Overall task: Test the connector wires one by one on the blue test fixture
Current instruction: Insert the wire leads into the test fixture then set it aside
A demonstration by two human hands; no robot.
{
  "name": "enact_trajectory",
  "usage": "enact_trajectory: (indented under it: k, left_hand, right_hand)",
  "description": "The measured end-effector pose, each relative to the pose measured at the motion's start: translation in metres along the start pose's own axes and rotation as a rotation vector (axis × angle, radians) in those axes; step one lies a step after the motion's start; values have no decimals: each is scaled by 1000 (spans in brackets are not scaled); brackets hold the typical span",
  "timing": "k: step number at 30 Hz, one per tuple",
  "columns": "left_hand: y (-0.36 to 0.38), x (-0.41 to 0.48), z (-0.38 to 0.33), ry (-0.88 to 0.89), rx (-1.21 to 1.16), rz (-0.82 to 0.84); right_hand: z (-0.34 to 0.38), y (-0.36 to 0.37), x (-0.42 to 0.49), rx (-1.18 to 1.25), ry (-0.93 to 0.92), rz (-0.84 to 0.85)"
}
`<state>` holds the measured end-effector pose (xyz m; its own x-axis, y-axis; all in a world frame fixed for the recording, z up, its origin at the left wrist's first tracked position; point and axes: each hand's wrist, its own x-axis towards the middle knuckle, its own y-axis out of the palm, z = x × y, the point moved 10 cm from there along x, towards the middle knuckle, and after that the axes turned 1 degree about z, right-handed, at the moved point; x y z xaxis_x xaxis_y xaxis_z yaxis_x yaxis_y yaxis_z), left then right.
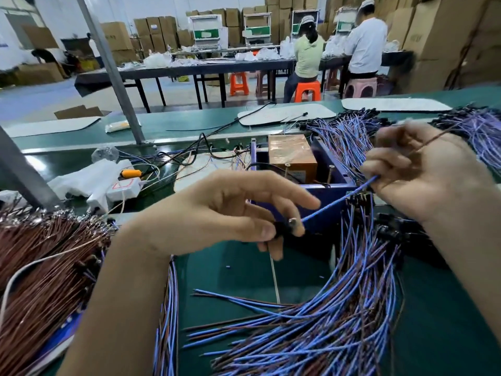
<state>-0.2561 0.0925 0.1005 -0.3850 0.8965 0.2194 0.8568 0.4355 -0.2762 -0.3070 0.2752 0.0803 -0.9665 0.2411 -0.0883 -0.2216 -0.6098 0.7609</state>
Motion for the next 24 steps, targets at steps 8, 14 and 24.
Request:
enact_trajectory:
  k: [8, 14, 24]
  left_hand:
    - [-28, -11, 86, -599, 377, -78]
    - [-36, 0, 64, -442, 348, -281]
    - [-36, 17, 5, 72, 230, -567]
  right_hand:
    - [16, -17, 7, -196, -178, -96]
    - [2, 13, -11, -420, -291, 107]
    - [-65, 69, -45, -776, -246, 573]
